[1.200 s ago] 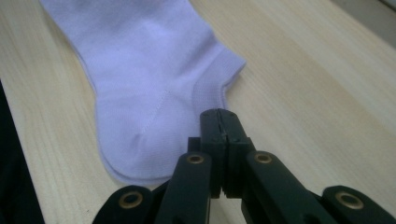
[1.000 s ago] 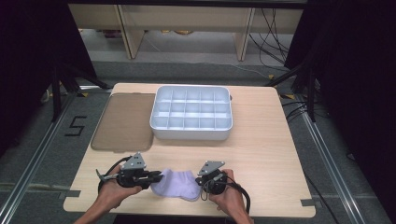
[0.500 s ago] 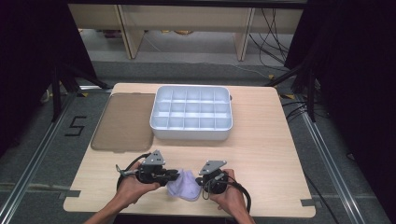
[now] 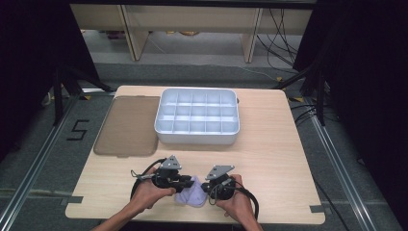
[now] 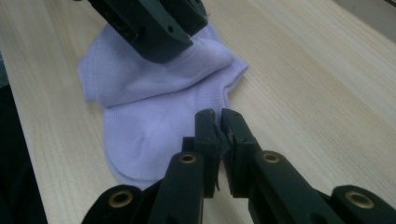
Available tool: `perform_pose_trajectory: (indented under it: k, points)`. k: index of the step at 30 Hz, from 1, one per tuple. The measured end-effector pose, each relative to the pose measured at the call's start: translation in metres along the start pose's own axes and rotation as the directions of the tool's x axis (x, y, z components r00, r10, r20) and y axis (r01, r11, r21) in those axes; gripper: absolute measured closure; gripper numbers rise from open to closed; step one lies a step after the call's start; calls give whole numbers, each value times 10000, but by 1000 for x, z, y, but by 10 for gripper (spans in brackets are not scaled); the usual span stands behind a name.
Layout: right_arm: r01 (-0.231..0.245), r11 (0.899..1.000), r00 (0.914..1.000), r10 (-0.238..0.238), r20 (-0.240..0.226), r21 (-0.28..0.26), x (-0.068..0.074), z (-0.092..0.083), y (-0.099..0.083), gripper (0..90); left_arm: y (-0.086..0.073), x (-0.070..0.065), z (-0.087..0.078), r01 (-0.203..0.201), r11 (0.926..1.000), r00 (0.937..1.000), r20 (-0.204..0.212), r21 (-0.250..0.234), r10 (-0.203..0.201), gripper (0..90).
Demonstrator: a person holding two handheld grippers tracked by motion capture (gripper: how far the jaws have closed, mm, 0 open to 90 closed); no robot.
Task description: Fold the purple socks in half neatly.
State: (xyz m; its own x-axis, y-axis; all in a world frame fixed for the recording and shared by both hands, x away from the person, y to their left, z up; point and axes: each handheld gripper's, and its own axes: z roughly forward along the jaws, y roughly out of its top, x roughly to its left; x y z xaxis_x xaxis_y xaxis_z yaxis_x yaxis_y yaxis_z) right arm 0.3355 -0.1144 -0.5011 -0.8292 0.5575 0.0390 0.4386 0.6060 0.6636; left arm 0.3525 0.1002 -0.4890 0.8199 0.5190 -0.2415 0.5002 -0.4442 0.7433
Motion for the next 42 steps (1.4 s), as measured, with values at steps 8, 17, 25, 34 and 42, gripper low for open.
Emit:
perform_pose_trajectory:
  k: [8,17,25,34,42]
  points:
    - [-640,9979,9979,639,-44,-122,-2,-7,-3,824,4,3,-20,257,9981,9990,366,-565,-237,549]
    - [-881,9884,9957,908,162,-1234,-8,-39,10,857,-29,14,-39,26,9983,9997,243,-576,-12,746]
    - [-173,9904,9987,105,-506,-1370,17,-27,30,877,-41,-2,-12,-890,9943,9958,259,582,877,822]
    - [307,9976,9994,-317,147,625,16,1,14,900,-43,-9,-12,-1052,9930,9943,241,539,1041,839]
    - [176,9981,9998,-172,-69,586,12,4,8,900,-18,-3,-16,-1136,9933,9927,-441,-228,1125,836]
